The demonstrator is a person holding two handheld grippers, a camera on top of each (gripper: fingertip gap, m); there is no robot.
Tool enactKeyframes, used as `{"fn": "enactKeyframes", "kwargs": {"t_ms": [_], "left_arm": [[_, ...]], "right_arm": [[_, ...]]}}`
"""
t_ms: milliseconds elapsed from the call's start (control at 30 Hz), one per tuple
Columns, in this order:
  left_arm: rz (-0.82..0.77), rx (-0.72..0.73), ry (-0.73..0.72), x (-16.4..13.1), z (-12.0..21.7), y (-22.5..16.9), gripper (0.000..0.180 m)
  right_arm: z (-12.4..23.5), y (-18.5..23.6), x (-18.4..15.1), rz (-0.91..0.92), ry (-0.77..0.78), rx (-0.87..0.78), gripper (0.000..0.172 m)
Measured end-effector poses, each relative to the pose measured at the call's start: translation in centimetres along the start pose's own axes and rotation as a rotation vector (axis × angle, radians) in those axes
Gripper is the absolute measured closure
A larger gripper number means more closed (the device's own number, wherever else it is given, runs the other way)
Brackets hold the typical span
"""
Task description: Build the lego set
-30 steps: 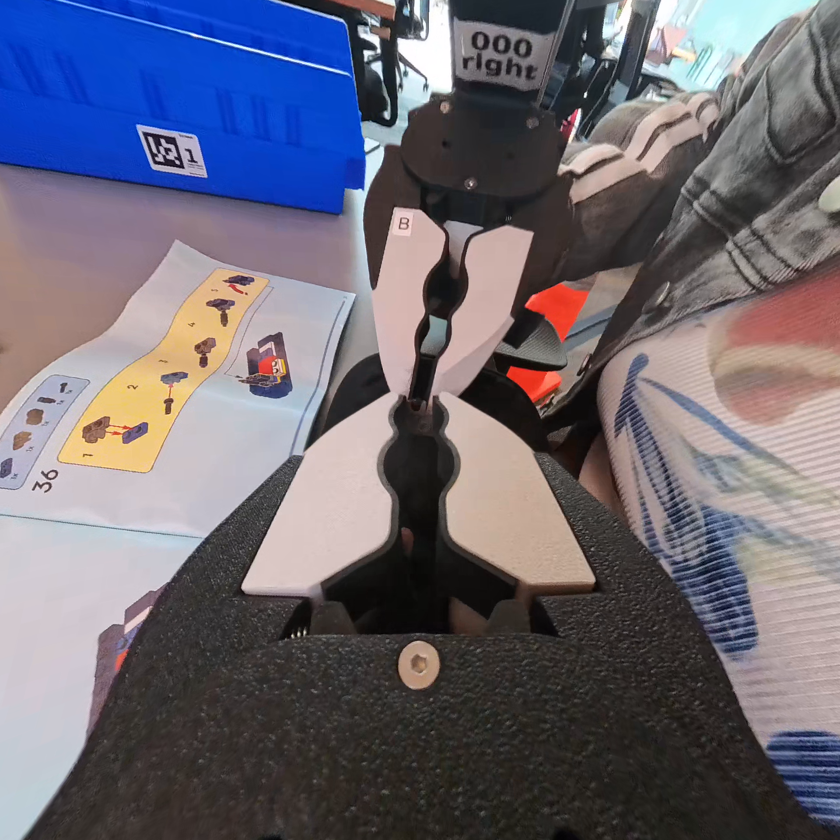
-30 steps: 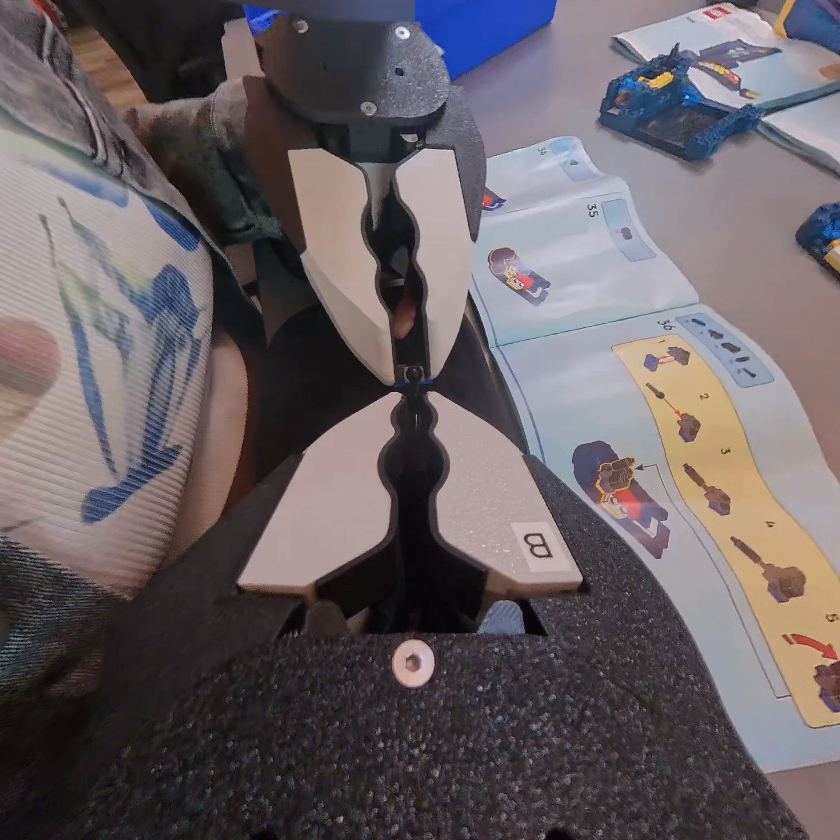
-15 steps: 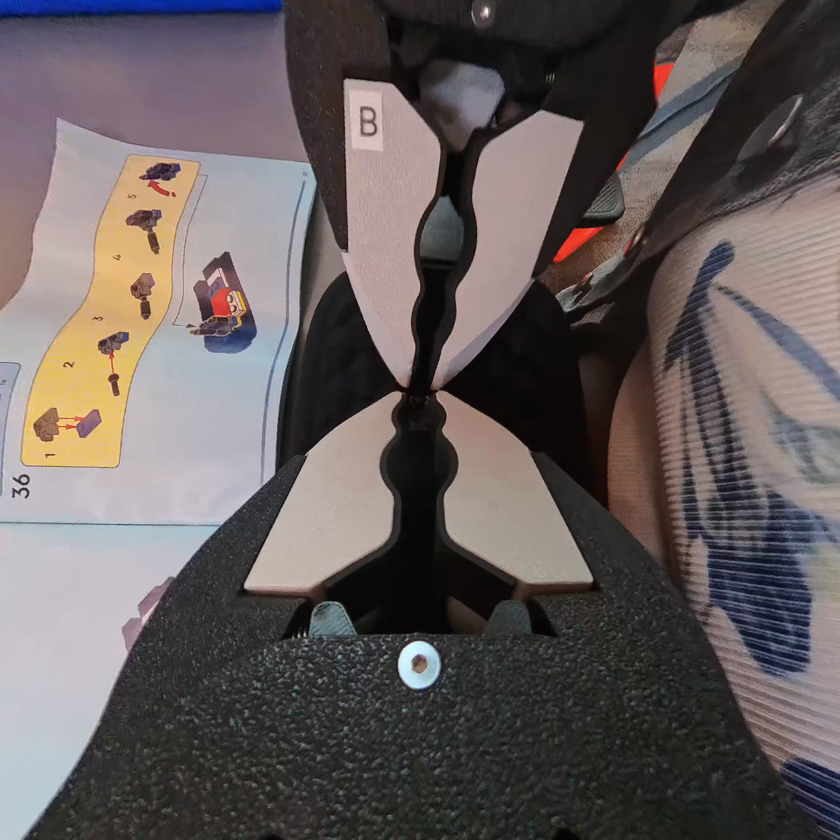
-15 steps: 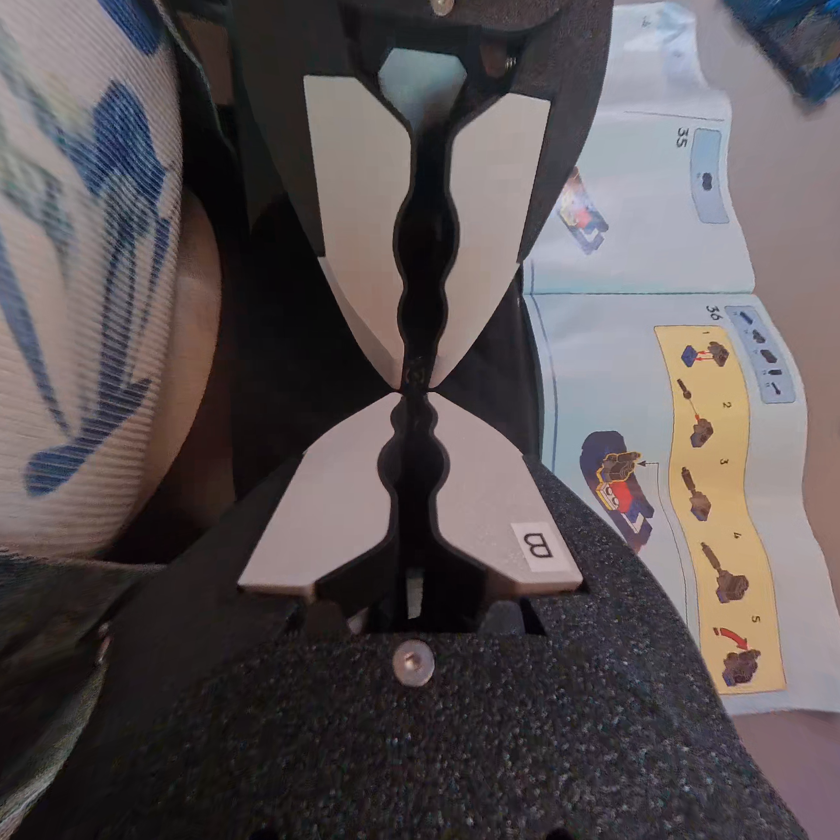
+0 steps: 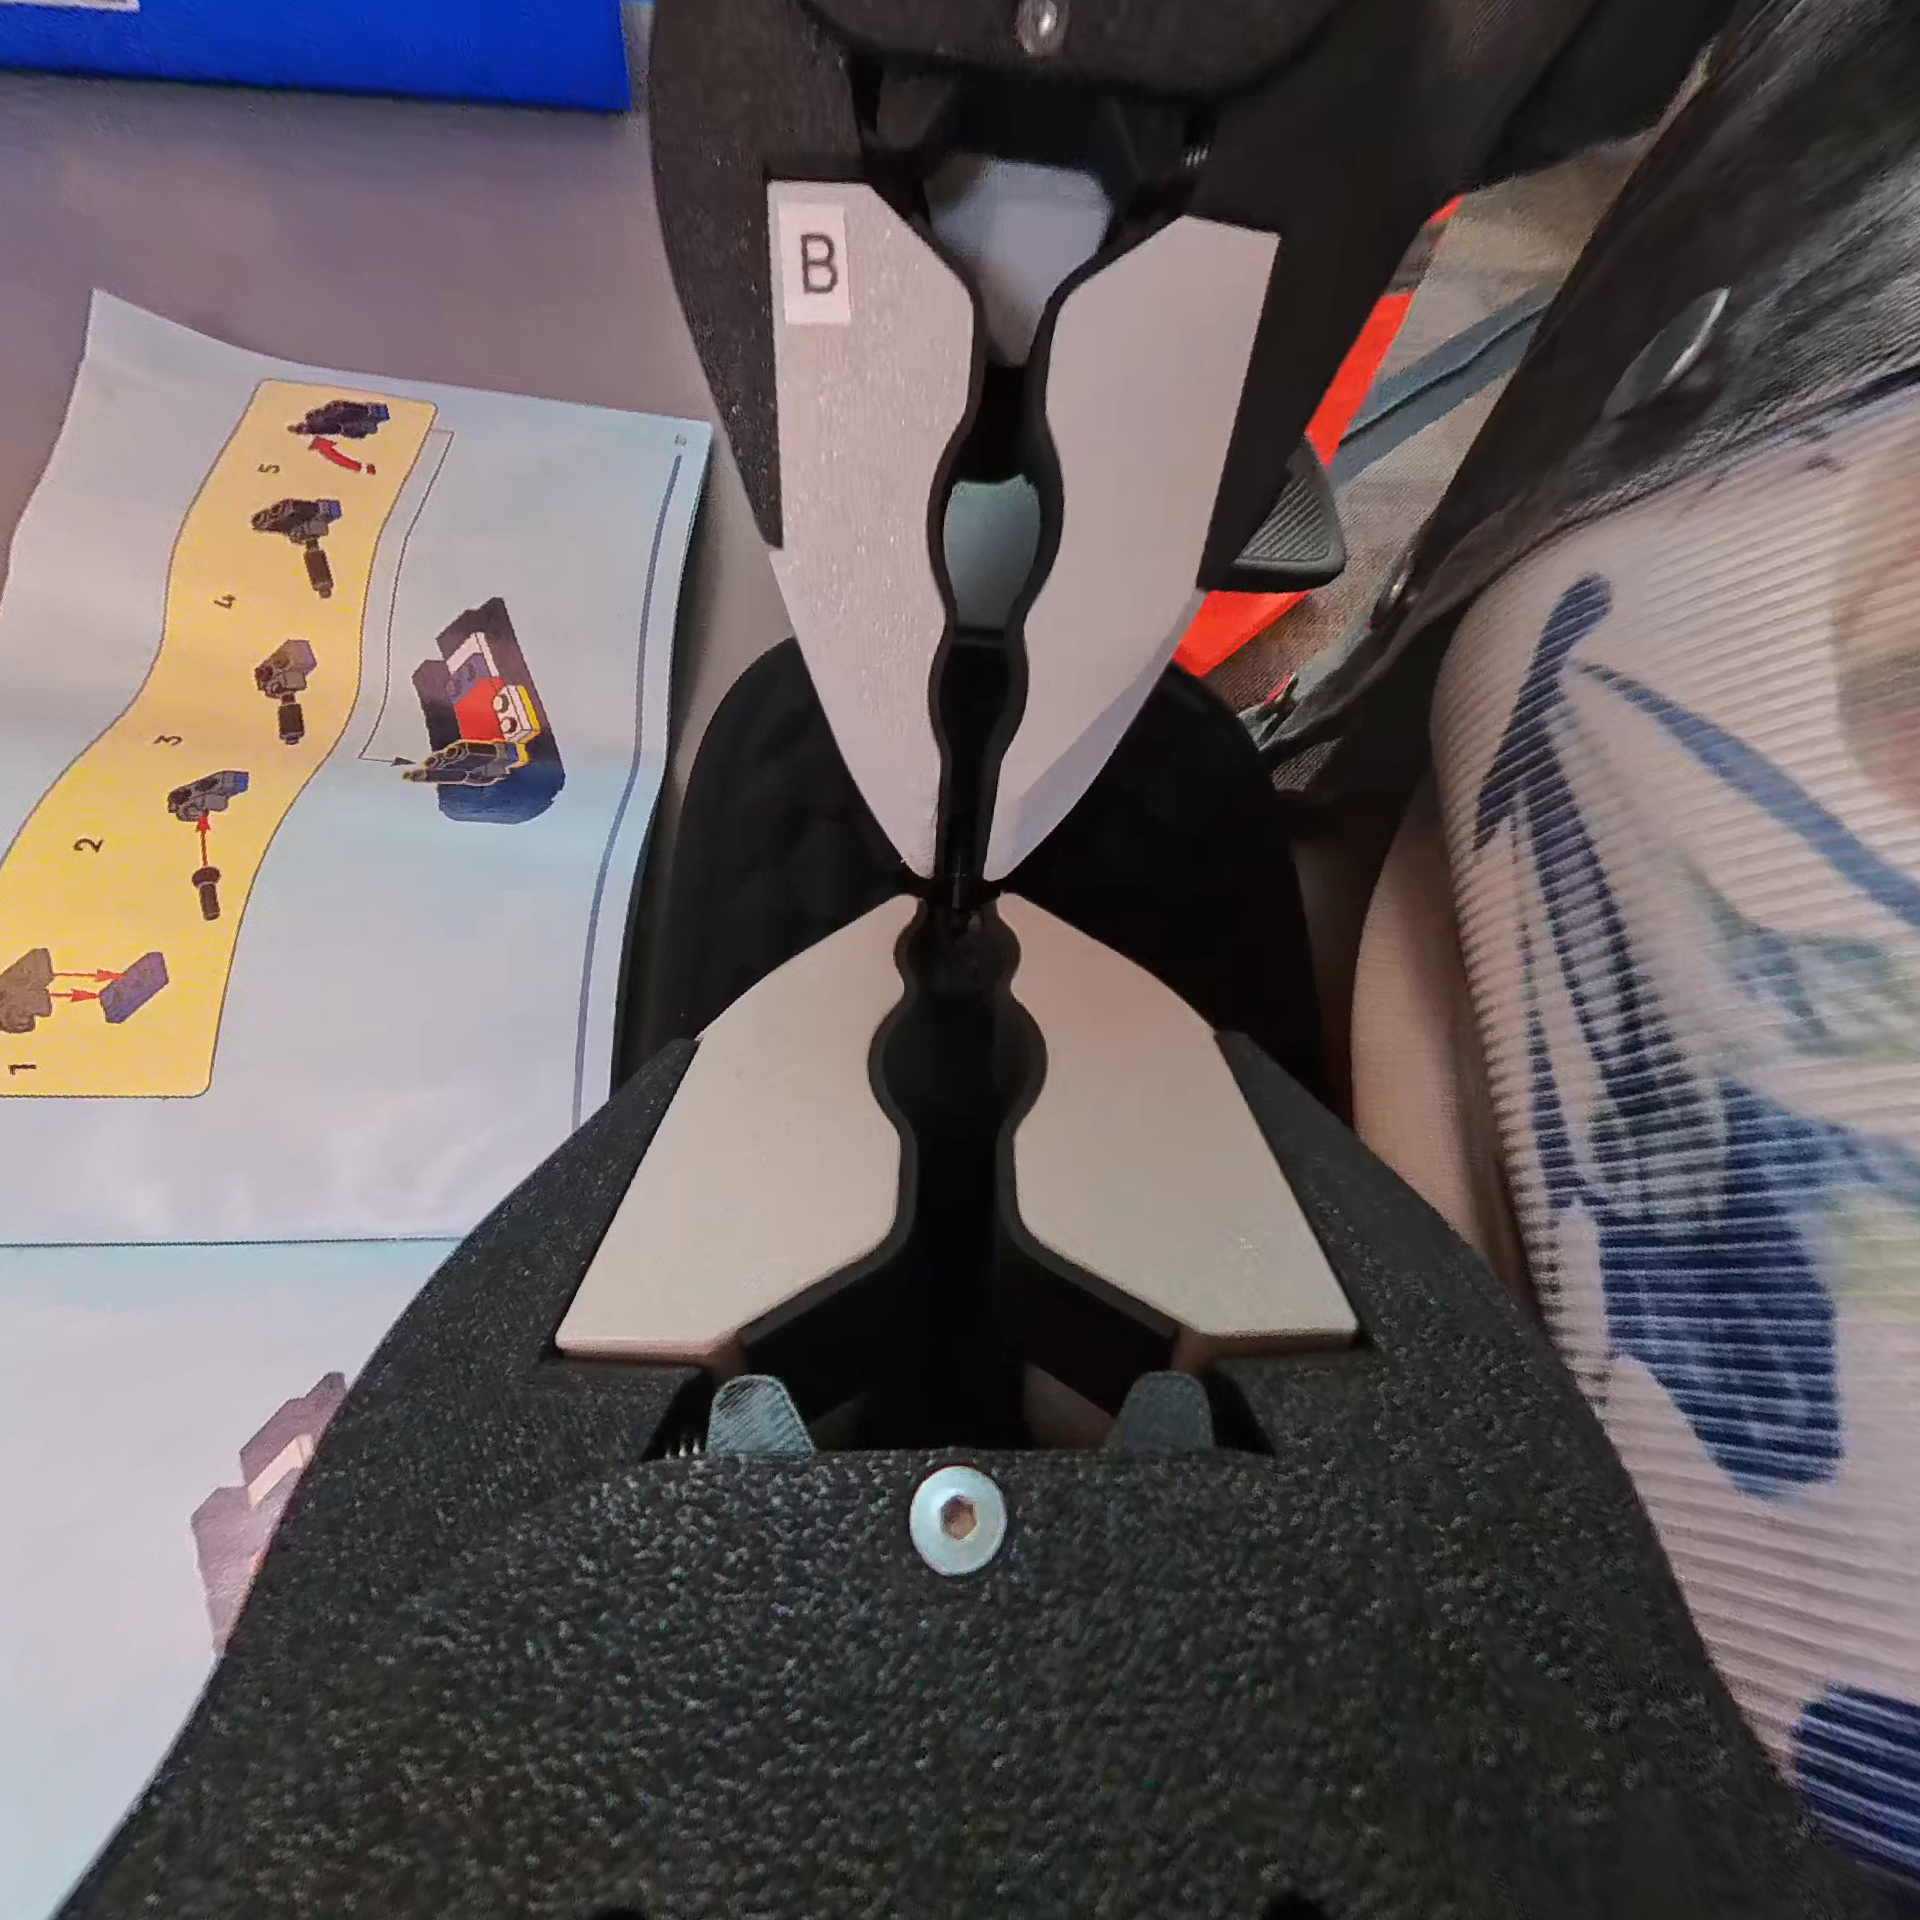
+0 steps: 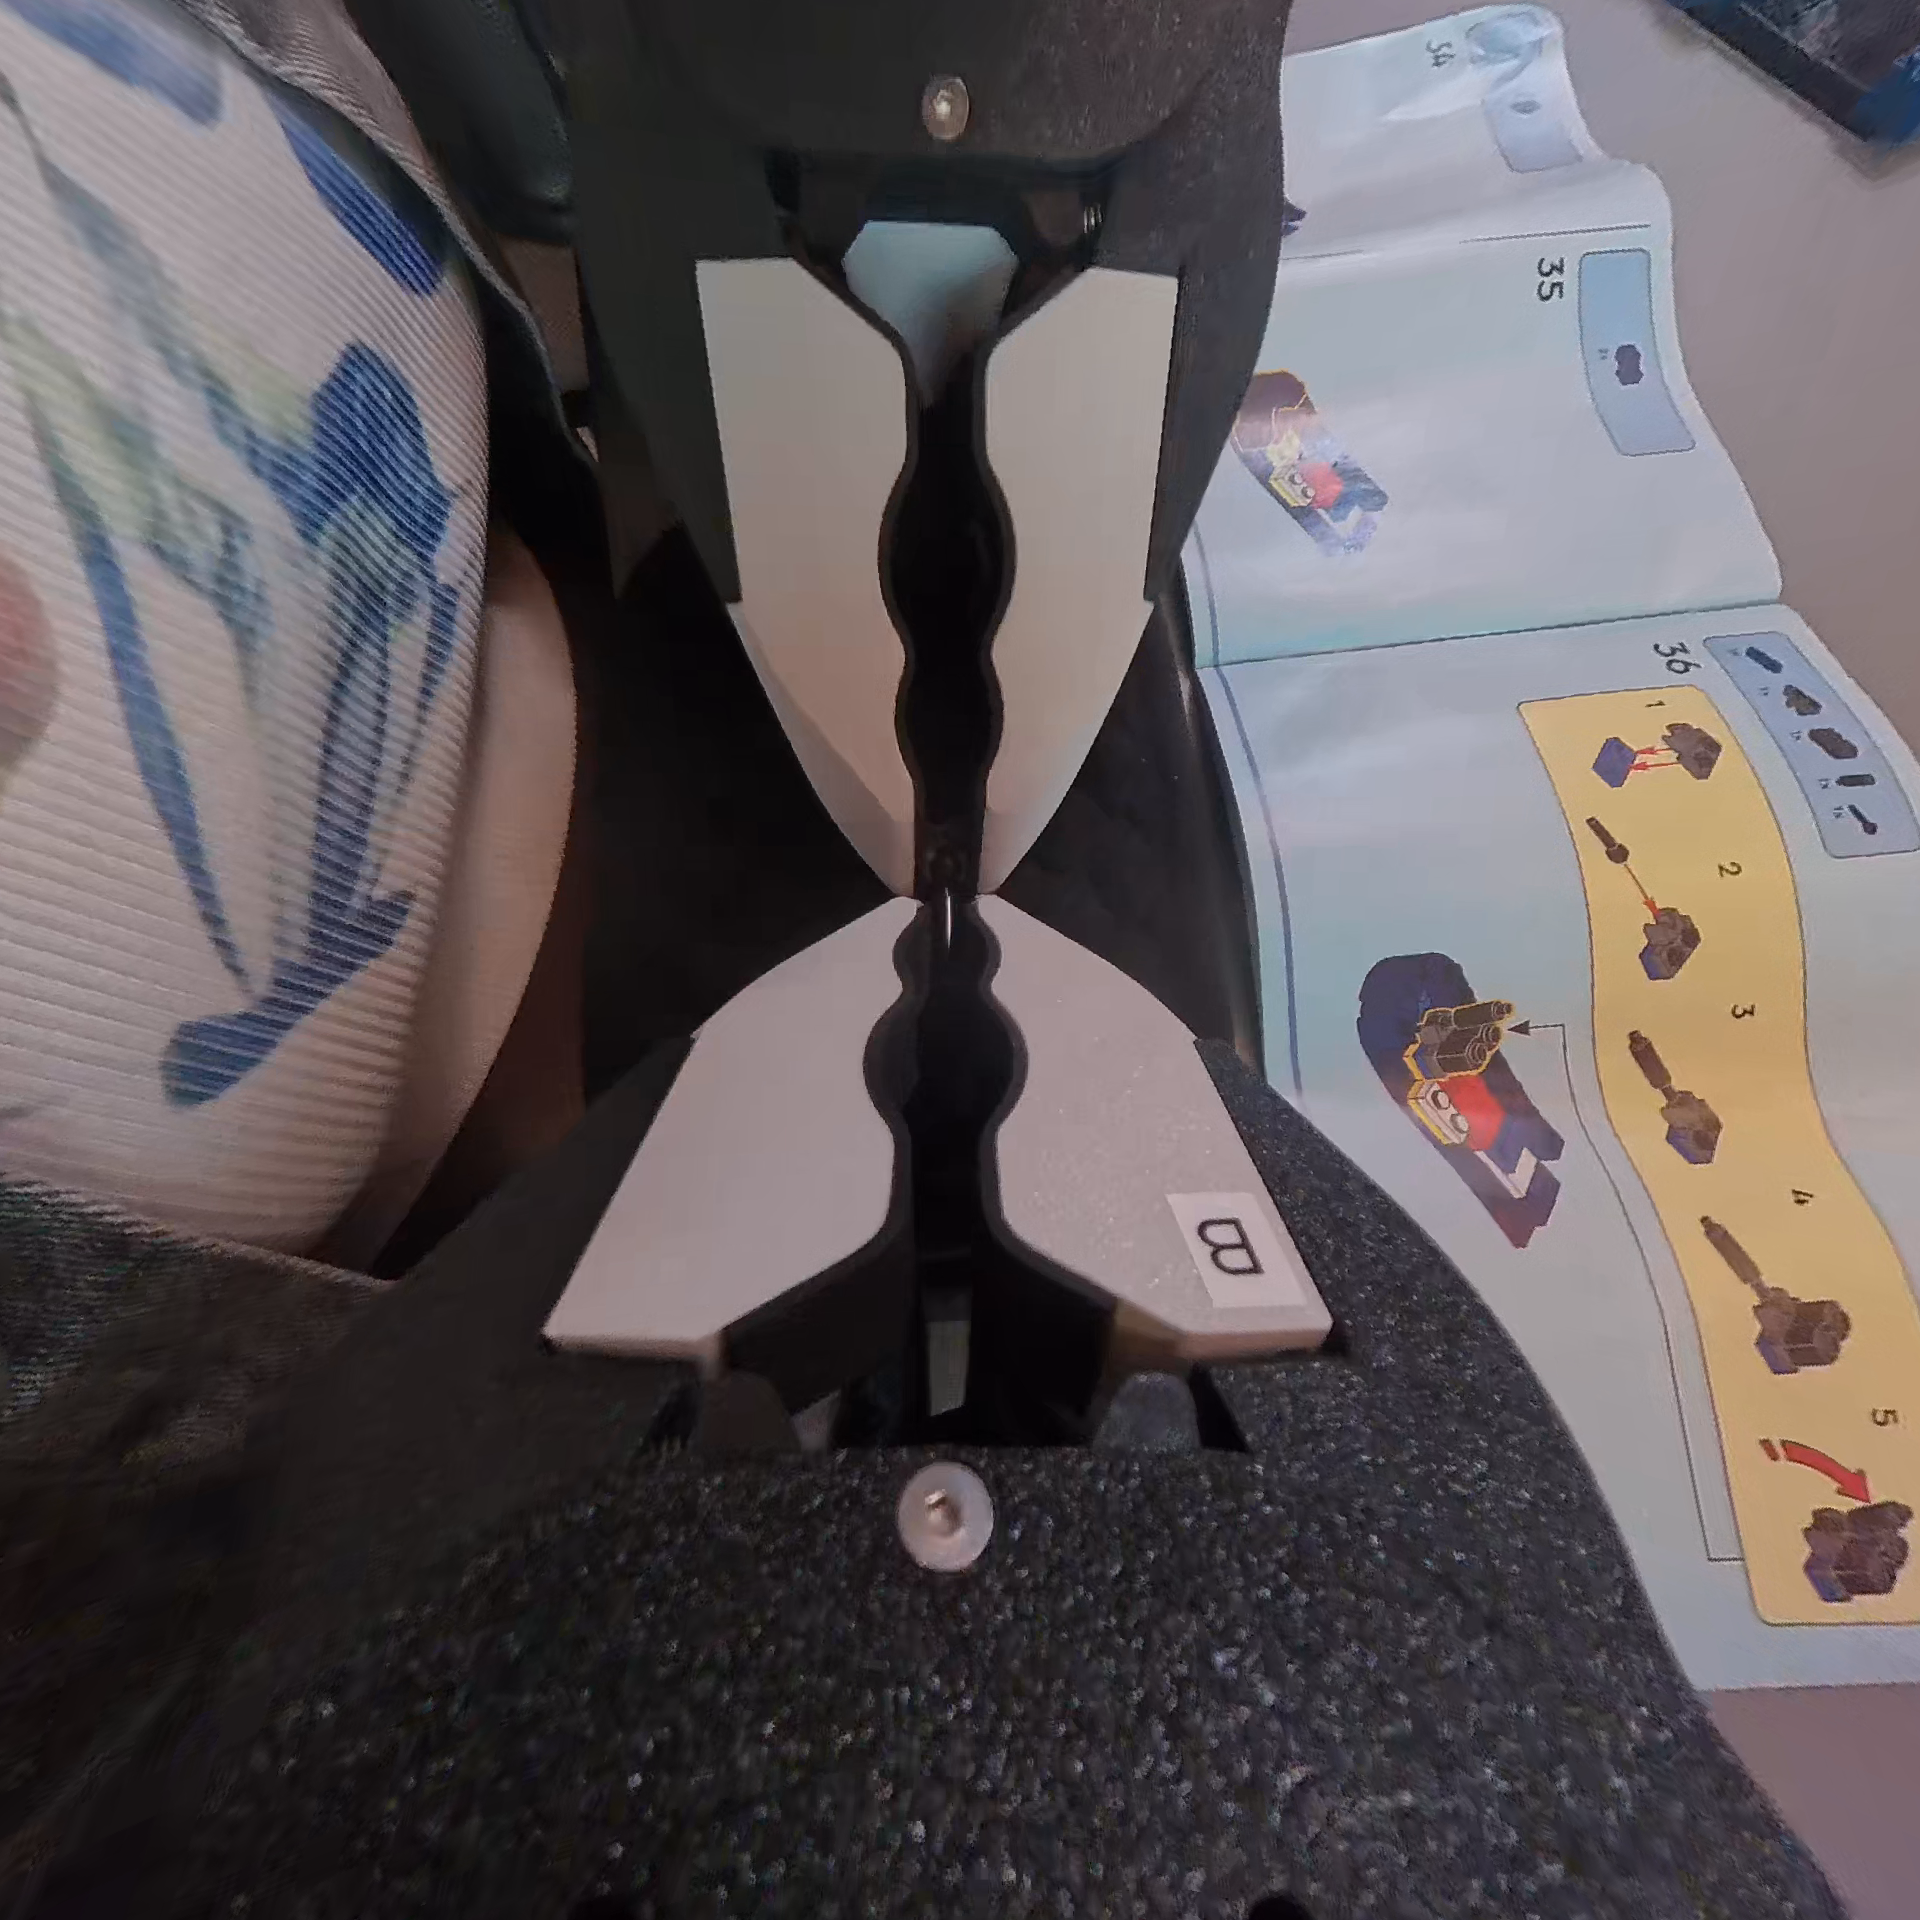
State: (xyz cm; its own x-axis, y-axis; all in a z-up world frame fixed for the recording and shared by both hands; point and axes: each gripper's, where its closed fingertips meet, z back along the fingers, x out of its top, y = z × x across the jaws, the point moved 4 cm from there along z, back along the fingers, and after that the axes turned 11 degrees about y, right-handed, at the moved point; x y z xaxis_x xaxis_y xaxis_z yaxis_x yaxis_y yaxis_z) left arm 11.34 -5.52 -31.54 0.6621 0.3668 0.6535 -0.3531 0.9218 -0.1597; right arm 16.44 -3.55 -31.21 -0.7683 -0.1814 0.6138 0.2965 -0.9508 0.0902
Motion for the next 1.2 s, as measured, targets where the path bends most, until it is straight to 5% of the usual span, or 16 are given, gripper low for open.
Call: {"fn": "enactKeyframes", "kwargs": {"t_ms": [33, 100, 300, 633, 800, 933, 1200], "left_arm": [[-0.002, -0.018, -0.015, 0.0, 0.1, -0.2, 0.164], [0.013, -0.029, -0.023, 0.0, 0.4, -0.3, 0.15], [-0.042, 0.083, -0.005, -0.1, 0.2, 0.1, 0.159], [-0.039, 0.057, -0.027, -0.1, 0.4, 0.1, 0.164], [0.018, 0.056, -0.102, 0.4, 1.3, 0.3, 0.145], [0.223, -0.097, -0.274, 1.1, 2.8, 1.0, 0.143], [0.596, -0.7, -0.553, 2.4, 5.2, 1.7, 0.144]], "right_arm": [[-0.1, 0.0, -0.2, -0.007, -0.001, -0.002, 0.166], [0.0, 0.0, -0.4, -0.022, -0.016, -0.003, 0.166], [0.0, 0.1, -0.3, -0.024, -0.009, -0.016, 0.166], [0.6, 0.1, 0.4, 0.023, 0.011, -0.065, 0.166], [2.8, -0.2, 1.4, 0.551, 0.067, -0.489, 0.167], [3.3, 0.2, 1.5, 0.972, 0.062, -0.767, 0.166], [5.0, -0.8, 3.6, 1.397, -0.036, -0.991, 0.166]]}}
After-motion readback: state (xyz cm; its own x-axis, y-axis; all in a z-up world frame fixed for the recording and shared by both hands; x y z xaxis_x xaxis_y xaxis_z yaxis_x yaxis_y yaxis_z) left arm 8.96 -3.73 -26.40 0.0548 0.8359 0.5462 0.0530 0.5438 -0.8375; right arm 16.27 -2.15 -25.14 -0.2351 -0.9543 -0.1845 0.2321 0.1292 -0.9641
